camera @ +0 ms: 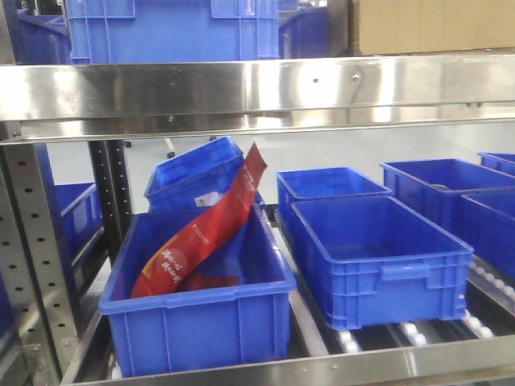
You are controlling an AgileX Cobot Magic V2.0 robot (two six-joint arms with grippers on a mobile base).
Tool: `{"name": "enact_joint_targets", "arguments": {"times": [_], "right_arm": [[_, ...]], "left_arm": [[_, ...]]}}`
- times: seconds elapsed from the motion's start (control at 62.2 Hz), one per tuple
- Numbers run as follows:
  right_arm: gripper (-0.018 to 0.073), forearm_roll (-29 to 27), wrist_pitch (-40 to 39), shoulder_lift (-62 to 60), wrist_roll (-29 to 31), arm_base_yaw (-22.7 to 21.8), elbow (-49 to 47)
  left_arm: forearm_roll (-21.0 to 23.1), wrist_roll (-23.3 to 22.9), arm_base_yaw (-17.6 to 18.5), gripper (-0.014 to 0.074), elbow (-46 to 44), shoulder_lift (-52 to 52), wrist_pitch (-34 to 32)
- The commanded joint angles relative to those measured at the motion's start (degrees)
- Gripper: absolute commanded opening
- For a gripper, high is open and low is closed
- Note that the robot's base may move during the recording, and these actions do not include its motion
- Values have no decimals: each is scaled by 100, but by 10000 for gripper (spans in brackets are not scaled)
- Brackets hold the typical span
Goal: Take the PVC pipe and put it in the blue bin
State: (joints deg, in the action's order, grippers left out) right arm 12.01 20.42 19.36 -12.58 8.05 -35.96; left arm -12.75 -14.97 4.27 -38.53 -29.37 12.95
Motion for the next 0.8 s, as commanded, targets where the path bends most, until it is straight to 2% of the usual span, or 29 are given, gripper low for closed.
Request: {"name": "enact_joint_targets", "arguments": {"times": [0.0, 0.788], "right_arm": [[-168, 73, -102, -11, 0, -39, -3], [-168, 73, -102, -11, 0, -39, -3]], "left_arm": [[-6, -30, -10, -111, -43, 23, -179], [-6, -30, -10, -111, -43, 23, -179]]}}
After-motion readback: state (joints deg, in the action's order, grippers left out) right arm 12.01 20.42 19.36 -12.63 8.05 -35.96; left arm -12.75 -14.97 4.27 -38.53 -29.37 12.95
